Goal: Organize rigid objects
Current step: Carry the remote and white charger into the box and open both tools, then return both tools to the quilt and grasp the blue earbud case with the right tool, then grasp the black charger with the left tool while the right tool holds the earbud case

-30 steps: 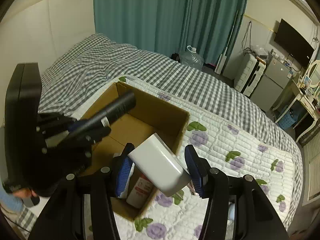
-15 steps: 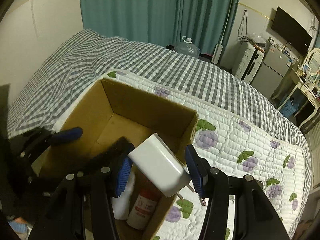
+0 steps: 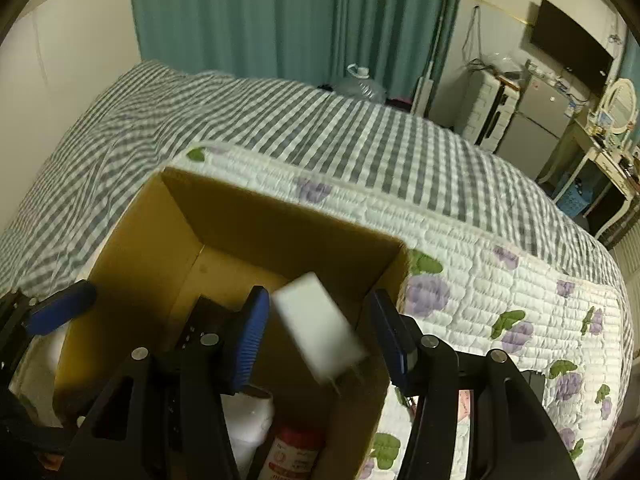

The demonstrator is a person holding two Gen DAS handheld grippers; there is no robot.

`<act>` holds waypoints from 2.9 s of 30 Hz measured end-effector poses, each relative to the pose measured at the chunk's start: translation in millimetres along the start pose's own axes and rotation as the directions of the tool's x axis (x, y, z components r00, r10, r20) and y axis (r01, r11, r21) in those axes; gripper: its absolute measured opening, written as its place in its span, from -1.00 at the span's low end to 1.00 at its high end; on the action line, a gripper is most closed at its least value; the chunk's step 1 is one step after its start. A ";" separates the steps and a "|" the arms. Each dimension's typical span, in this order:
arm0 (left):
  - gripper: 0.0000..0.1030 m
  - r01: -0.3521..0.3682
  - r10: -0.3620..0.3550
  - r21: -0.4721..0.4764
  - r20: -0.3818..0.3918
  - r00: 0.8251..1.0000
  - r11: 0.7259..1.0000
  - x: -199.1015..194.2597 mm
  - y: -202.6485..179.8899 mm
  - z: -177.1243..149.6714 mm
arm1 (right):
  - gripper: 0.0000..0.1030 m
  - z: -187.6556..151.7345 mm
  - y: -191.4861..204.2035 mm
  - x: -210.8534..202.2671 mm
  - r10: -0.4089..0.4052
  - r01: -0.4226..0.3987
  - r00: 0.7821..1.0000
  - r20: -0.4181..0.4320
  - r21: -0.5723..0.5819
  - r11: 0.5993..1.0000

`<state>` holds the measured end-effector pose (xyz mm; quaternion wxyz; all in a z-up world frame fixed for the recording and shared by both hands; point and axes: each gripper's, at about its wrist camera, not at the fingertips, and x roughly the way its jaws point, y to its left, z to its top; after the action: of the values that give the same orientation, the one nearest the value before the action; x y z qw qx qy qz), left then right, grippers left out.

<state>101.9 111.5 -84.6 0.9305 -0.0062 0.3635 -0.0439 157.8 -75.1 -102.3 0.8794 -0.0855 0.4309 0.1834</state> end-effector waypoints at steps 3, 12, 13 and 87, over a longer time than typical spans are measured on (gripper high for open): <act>0.26 0.005 -0.005 -0.012 0.015 1.000 1.000 -4.5 1.0 1.4 | 0.32 3.0 -4.4 -14.1 -0.020 0.020 0.999 0.038 0.002 1.000; 0.31 0.000 -0.002 0.065 0.018 1.000 0.998 -16.5 -27.2 0.7 | 0.74 -22.0 -68.5 -86.7 -0.107 0.097 0.982 0.156 0.070 0.993; 0.31 0.001 -0.002 0.076 0.017 1.000 0.997 -18.1 -33.7 2.1 | 0.82 -26.1 -77.7 -95.3 -0.124 0.112 0.978 0.167 0.078 0.991; 0.27 0.154 -0.089 0.337 -0.200 0.976 0.929 144.8 -351.3 -18.1 | -0.02 -165.2 -331.2 -34.0 -0.097 0.125 0.990 -0.106 0.304 0.944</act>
<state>168.6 -250.6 -180.6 0.8753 0.1412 0.4317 -0.1660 149.9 -438.6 -179.5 0.8707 0.0213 0.4877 0.0595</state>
